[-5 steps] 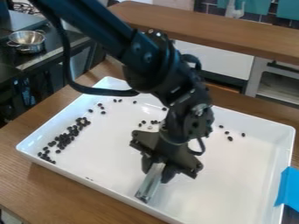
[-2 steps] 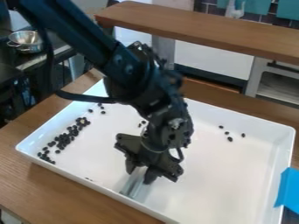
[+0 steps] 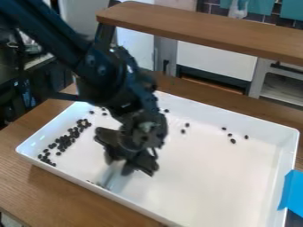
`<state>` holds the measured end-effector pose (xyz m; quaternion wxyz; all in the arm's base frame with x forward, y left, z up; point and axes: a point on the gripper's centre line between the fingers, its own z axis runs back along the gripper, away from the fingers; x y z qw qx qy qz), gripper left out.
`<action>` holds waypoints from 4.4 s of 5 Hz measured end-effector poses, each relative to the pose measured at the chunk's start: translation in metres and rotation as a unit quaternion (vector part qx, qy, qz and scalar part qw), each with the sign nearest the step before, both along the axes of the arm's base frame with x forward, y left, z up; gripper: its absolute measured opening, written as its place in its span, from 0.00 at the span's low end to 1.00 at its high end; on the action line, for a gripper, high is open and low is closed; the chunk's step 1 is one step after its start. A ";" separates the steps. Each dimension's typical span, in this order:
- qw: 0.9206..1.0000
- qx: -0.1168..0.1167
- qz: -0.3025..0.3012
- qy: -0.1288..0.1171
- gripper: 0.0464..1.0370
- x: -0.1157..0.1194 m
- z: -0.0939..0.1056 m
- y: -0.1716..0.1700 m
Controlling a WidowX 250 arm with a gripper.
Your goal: Sweep into pile
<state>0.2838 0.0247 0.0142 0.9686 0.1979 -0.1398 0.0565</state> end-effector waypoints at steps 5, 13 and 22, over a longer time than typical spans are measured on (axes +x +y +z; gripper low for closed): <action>0.995 0.093 0.024 0.037 0.34 -0.007 0.013 0.104; 0.994 -0.111 -0.006 0.016 0.34 0.118 0.034 -0.159; 0.980 -0.186 -0.022 0.066 0.34 0.127 0.003 -0.111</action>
